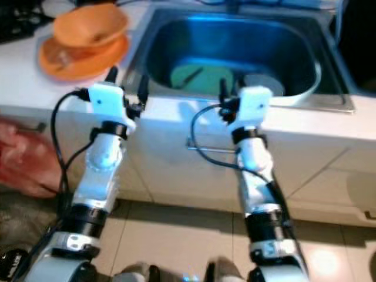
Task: Kitchen organization
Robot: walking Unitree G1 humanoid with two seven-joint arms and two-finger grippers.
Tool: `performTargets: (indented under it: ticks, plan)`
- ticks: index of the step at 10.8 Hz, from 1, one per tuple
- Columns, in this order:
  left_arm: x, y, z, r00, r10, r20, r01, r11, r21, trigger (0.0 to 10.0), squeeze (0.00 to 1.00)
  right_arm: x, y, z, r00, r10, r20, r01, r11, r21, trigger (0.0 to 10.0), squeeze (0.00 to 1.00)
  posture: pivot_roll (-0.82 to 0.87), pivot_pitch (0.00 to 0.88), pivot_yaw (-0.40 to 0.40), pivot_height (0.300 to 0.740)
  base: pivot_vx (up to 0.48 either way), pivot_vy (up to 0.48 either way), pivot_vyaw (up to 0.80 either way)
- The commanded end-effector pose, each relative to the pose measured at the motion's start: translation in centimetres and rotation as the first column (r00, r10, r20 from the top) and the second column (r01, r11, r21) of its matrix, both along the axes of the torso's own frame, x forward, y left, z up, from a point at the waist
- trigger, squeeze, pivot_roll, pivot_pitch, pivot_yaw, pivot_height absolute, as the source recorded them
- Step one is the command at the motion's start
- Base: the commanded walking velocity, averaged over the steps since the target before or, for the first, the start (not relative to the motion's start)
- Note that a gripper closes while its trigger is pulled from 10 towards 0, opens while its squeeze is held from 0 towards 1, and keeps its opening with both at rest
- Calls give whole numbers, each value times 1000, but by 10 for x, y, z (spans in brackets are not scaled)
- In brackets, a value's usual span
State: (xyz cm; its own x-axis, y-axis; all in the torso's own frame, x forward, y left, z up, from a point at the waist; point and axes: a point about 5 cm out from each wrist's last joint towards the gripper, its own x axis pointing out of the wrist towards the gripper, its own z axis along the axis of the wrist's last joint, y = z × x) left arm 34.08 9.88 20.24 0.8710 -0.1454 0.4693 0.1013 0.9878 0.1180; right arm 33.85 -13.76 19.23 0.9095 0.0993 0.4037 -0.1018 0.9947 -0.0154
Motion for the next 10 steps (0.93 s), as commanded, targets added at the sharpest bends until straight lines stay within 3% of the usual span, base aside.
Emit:
performTargets:
  ticks: [1, 8, 10]
  plan:
    - [-1, -2, 3, 1000, -12, 12, 12, 1000, 12, 10000, 0, -1, -1, 3, 1000, -5, 16, 5, 1000, 8, 10000, 0, 74, 186, 17, 740, 364, 0, 0]
    - [0, -1, 4, 1000, -12, 15, 12, 1000, 12, 10000, 0, 0, 0, 4, 1000, -2, 21, 1, 1000, 15, 10000, 0, 77, 189, 17, 740, 365, 0, 0]
    - [-1, -1, 4, 1000, -15, 22, 15, 1000, 11, 10000, 0, 0, 0, 4, 1000, -1, 21, 0, 1000, 15, 10000, 0, 78, 190, 16, 740, 131, 0, 0]
